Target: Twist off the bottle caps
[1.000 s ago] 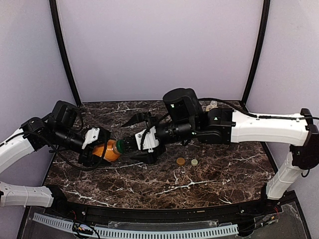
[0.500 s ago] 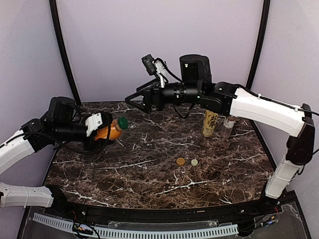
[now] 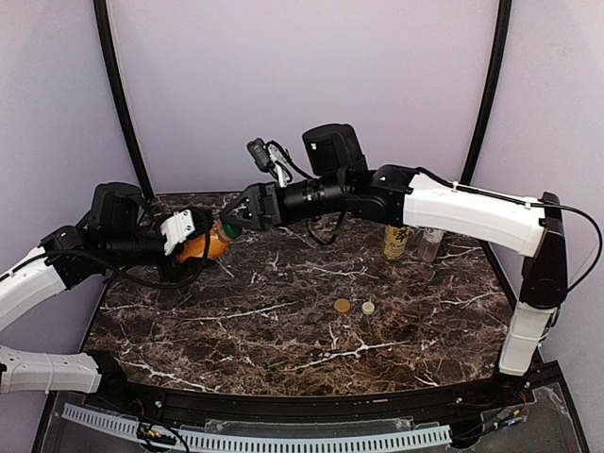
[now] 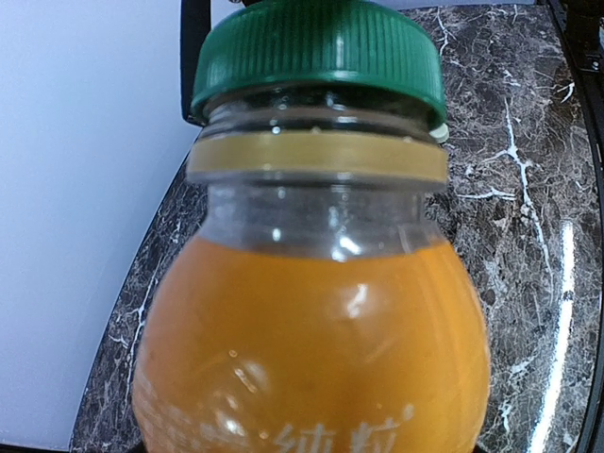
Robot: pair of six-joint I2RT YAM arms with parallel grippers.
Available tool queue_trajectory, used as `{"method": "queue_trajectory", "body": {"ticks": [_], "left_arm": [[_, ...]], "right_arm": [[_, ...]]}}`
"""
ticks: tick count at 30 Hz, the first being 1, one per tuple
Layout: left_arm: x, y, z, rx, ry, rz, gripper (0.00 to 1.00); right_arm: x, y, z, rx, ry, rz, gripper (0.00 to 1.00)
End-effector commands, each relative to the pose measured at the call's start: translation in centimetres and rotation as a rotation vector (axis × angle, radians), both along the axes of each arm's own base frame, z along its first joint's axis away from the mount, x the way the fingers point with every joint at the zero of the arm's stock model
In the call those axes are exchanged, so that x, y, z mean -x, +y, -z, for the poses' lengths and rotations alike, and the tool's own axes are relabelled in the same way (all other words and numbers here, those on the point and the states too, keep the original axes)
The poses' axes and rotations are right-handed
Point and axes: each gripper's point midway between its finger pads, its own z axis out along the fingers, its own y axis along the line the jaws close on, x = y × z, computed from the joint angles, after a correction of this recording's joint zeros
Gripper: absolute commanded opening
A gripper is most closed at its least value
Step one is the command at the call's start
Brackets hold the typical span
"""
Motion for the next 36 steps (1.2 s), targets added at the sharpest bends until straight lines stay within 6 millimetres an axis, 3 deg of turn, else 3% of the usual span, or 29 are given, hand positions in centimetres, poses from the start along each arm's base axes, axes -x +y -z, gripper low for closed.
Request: {"method": "queue_trajectory", "body": {"ticks": [1, 12, 18, 24, 25, 28, 30, 33, 36], "left_arm": [[-0.1, 0.3, 0.1, 0.007, -0.009, -0.016, 0.23], [-0.2, 0.3, 0.1, 0.003, -0.019, -0.016, 0.23], [-0.2, 0.3, 0.1, 0.000, -0.019, -0.015, 0.23], [-0.1, 0.3, 0.3, 0.001, -0.011, -0.010, 0.23], [0.1, 0.2, 0.3, 0.001, -0.008, -0.001, 0.23], [1.5, 0.1, 1.4, -0.024, 0.042, 0.062, 0.22], [3.2, -0.1, 2.4, -0.038, 0.102, 0.133, 0.22], [6.2, -0.6, 3.4, -0.038, 0.195, 0.263, 0.23], [8.3, -0.3, 4.3, -0.052, 0.272, 0.329, 0.23]], "right_arm": [[0.8, 0.7, -0.7, -0.003, 0.023, -0.018, 0.83], [0.9, 1.3, 0.8, 0.045, 0.041, -0.048, 0.75], [1.0, 1.4, 1.1, 0.050, 0.048, -0.055, 0.43], [1.6, 1.1, 0.1, 0.031, -0.023, -0.100, 0.04], [2.0, 1.0, -0.3, 0.023, -0.058, -0.132, 0.00], [4.3, 0.3, -1.2, 0.005, -0.254, -0.257, 0.00], [6.7, -0.5, -1.3, 0.002, -0.474, -0.376, 0.00], [11.0, -2.0, -0.3, -0.016, -0.755, -0.551, 0.00], [12.0, -3.1, 1.1, 0.014, -0.976, -0.590, 0.00]]}}
